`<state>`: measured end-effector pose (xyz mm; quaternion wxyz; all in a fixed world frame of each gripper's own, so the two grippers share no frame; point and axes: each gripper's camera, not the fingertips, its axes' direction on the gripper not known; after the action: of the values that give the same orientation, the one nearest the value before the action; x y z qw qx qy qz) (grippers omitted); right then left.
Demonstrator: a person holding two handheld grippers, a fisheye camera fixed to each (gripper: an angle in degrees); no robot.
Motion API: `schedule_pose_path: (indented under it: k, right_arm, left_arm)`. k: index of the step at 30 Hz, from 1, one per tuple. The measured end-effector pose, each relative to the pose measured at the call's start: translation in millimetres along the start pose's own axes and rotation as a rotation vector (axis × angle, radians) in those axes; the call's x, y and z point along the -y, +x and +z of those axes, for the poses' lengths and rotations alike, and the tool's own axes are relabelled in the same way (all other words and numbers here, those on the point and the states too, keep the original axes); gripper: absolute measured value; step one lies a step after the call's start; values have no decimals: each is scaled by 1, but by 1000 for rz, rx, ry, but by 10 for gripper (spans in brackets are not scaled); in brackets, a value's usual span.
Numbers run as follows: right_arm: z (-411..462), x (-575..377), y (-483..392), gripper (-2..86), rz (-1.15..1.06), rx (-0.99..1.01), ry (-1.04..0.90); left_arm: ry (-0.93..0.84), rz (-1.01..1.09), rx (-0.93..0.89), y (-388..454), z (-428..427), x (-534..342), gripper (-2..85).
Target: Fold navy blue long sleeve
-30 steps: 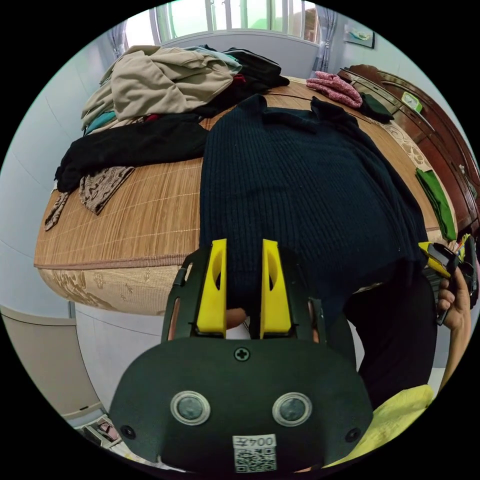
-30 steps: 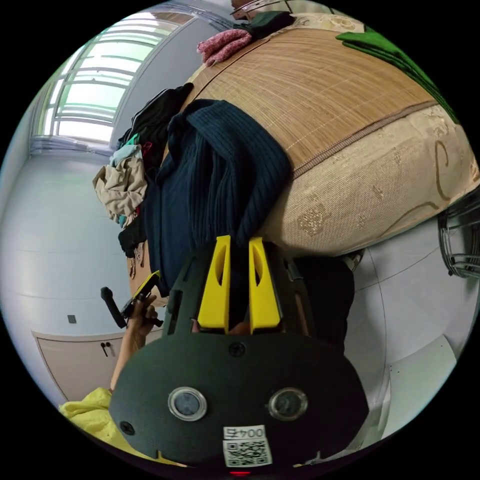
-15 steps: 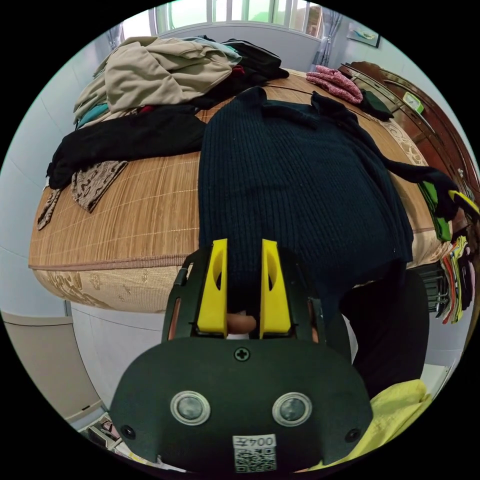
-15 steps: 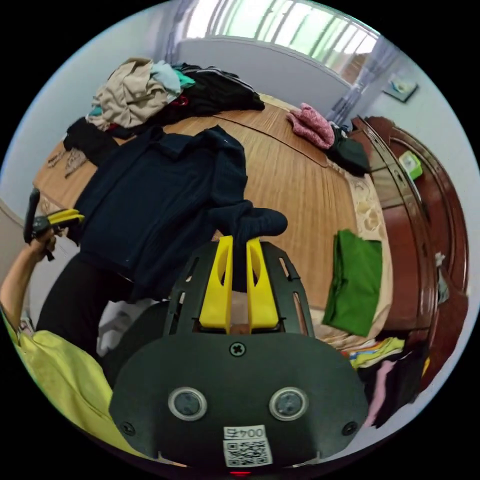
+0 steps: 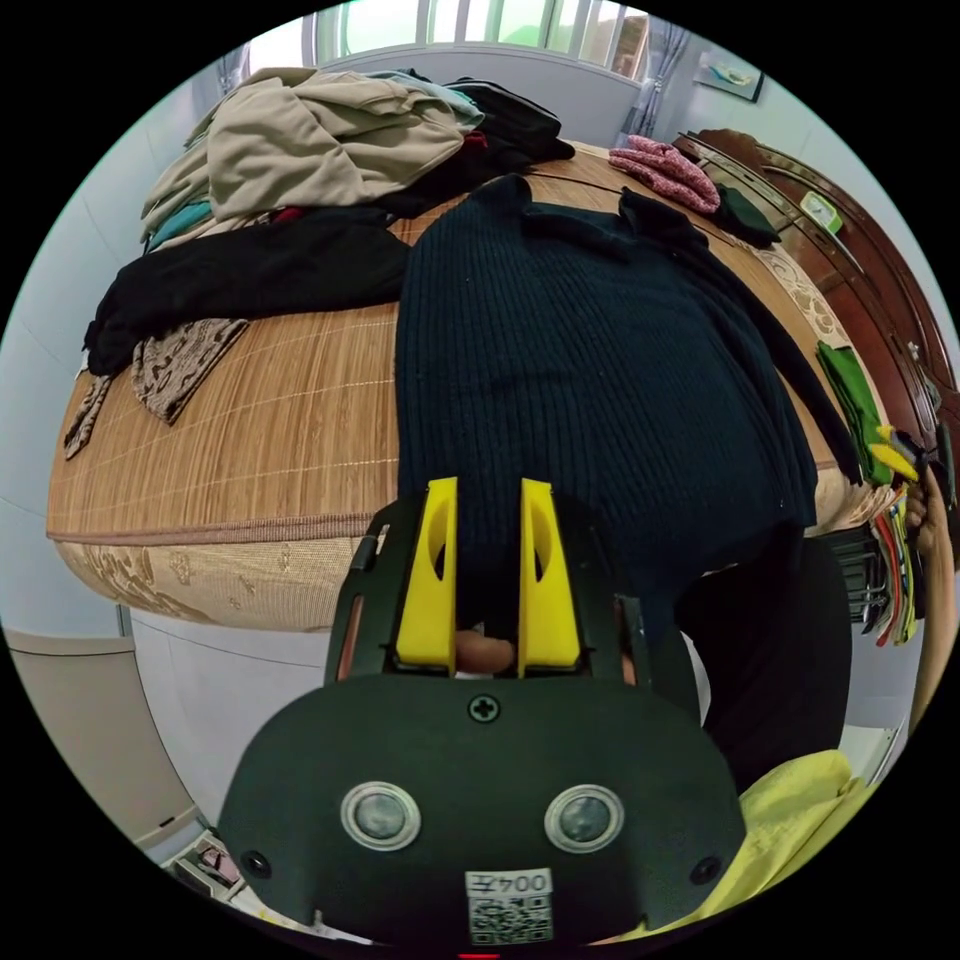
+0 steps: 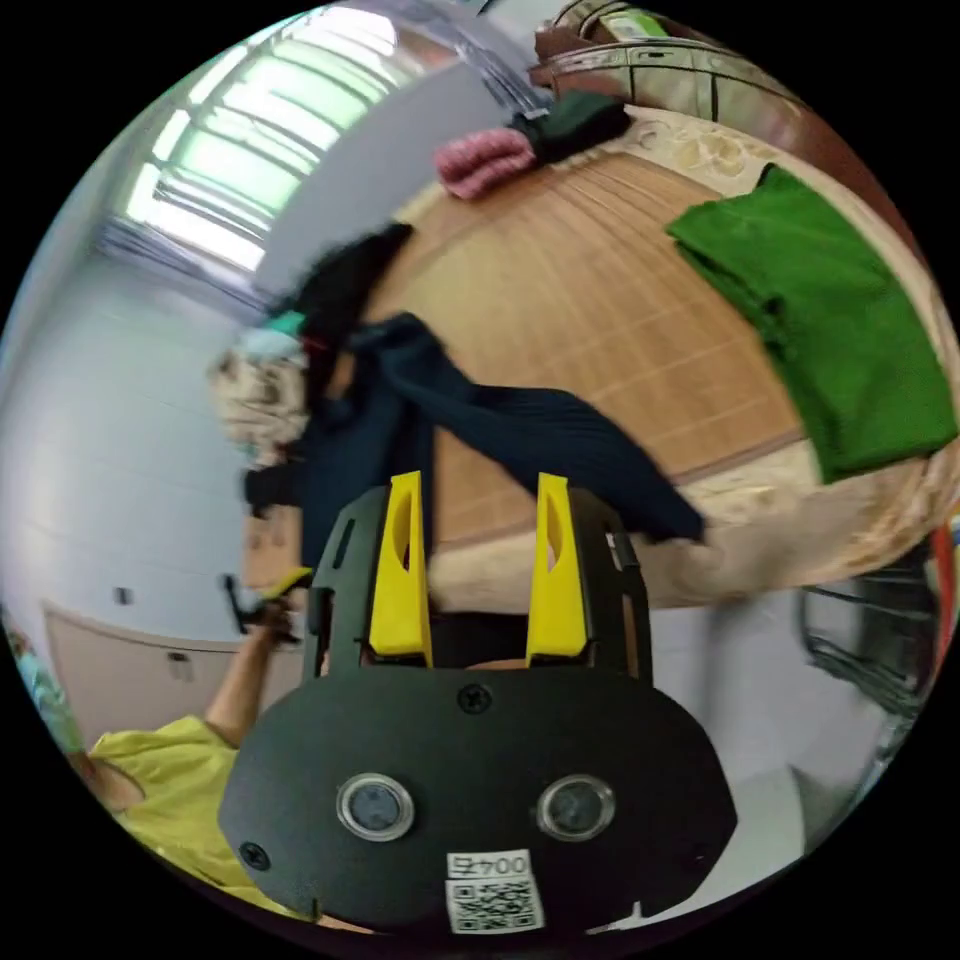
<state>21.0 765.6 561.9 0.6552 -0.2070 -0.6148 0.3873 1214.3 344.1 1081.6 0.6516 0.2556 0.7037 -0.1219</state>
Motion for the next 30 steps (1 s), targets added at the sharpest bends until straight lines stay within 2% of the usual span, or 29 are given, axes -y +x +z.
schedule_pose_path:
  k: [1, 3, 10, 14, 16, 20, 22, 24, 26, 28, 30]
  right_arm:
    - [8, -11, -12, 161, -18, 91, 26]
    - [30, -25, -40, 157, -86, 64, 10]
    - [122, -39, -130, 137, -276, -118, -130]
    - [162, -29, -171, 162, -391, -299, -167]
    - [179, -27, -185, 159, -449, -368, -188]
    - [225, -28, -203, 125, -573, -559, -272]
    - [232, -27, -205, 107, -586, -514, -268]
    - [235, -22, -205, 102, -556, -496, -263]
    - [238, -14, -205, 103, -552, -486, -265]
    - [240, -6, -204, 106, -546, -478, -275]
    - [241, 1, -202, 109, -541, -468, -286]
  left_arm:
    - [2, 3, -3, -4, 2, 2, 99]
    - [-1, 18, -9, -10, 4, 6, 109]
    - [-20, 61, -135, -49, 1, 21, 158]
    - [-2, 164, -108, -50, -1, 24, 163]
    - [-43, 265, -42, -44, 15, 27, 147]
    - [-12, 302, 43, -47, 26, 34, 107]
    - [-27, 297, 49, -58, 28, 48, 71]
    - [-71, 283, -27, -72, 30, 64, 53]
    - [-112, 231, -188, -97, 29, 85, 43]
    - [-91, 99, -444, -146, 17, 114, 38]
    - [-42, -8, -552, -187, 1, 138, 40]
